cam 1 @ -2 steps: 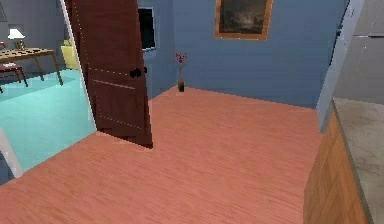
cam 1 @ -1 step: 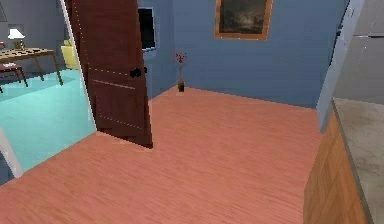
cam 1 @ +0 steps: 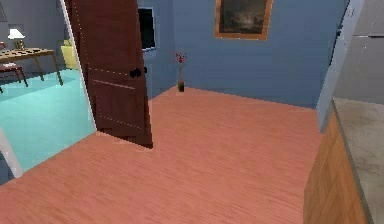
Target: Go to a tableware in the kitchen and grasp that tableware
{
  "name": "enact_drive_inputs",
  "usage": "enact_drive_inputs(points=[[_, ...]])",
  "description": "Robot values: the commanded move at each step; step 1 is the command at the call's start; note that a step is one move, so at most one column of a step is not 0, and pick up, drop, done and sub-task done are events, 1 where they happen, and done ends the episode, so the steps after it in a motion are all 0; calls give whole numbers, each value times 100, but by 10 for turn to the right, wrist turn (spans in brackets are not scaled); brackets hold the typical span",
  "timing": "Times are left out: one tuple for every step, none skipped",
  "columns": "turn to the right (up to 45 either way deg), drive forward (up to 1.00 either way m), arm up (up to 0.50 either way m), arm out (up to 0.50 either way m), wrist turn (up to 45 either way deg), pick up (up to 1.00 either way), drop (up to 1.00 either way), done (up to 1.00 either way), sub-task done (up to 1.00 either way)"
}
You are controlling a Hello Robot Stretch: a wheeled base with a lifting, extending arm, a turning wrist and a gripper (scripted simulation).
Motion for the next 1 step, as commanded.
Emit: enact_drive_inputs(points=[[0,0,0,0,450,0,0,0,0]])
